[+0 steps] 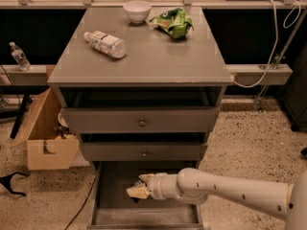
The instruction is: Place rxbar blueberry into bottom drawer
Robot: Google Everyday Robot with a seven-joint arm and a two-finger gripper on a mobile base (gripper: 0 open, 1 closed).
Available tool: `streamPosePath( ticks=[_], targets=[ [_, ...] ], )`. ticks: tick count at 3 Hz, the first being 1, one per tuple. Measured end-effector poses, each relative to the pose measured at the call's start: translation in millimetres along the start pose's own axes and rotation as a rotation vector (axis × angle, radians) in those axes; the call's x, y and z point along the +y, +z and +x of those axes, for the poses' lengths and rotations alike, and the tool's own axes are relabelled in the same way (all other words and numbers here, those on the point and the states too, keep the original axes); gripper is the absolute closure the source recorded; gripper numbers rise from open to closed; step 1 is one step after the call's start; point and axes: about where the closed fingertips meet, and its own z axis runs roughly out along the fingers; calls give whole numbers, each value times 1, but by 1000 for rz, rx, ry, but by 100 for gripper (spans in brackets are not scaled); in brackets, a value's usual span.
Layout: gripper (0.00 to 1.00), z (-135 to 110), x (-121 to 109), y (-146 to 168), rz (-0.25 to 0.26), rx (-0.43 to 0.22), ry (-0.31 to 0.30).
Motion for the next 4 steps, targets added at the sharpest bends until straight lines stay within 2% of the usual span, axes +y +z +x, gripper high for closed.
streamPosePath(
  ticks=[1,2,4],
  targets=[
    [74,32,-36,41,29,14,21],
    [50,55,-59,70,30,1,70],
    [3,87,-94,96,15,-65,154]
  ],
)
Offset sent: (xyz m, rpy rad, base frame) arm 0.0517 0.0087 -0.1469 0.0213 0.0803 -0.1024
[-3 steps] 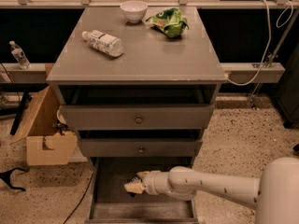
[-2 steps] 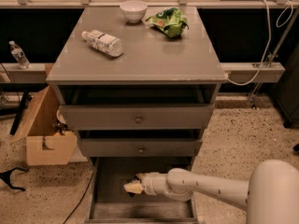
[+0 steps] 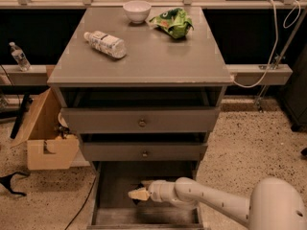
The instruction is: Place rxbar blueberry into bottom drawer
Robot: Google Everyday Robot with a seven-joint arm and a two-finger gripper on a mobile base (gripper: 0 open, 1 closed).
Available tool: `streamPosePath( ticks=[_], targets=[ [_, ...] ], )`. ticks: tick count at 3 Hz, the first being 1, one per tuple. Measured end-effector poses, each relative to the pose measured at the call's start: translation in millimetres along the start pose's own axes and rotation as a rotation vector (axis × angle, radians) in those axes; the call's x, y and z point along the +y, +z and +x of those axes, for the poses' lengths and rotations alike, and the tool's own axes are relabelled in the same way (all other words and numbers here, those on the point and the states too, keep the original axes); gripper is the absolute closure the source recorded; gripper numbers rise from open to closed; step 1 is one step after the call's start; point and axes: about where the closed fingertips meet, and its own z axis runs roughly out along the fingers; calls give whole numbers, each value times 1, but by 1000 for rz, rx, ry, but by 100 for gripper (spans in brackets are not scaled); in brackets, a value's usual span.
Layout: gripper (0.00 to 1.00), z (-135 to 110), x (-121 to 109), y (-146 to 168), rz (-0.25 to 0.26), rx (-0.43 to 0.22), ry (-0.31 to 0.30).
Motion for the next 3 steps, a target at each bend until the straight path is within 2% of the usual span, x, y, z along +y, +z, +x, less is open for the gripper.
streamPosePath(
  ticks=[2,3],
  targets=[
    [0,9,-40,-41,111,-44,32],
    [0,0,-60,-111,196,-80,28]
  ],
)
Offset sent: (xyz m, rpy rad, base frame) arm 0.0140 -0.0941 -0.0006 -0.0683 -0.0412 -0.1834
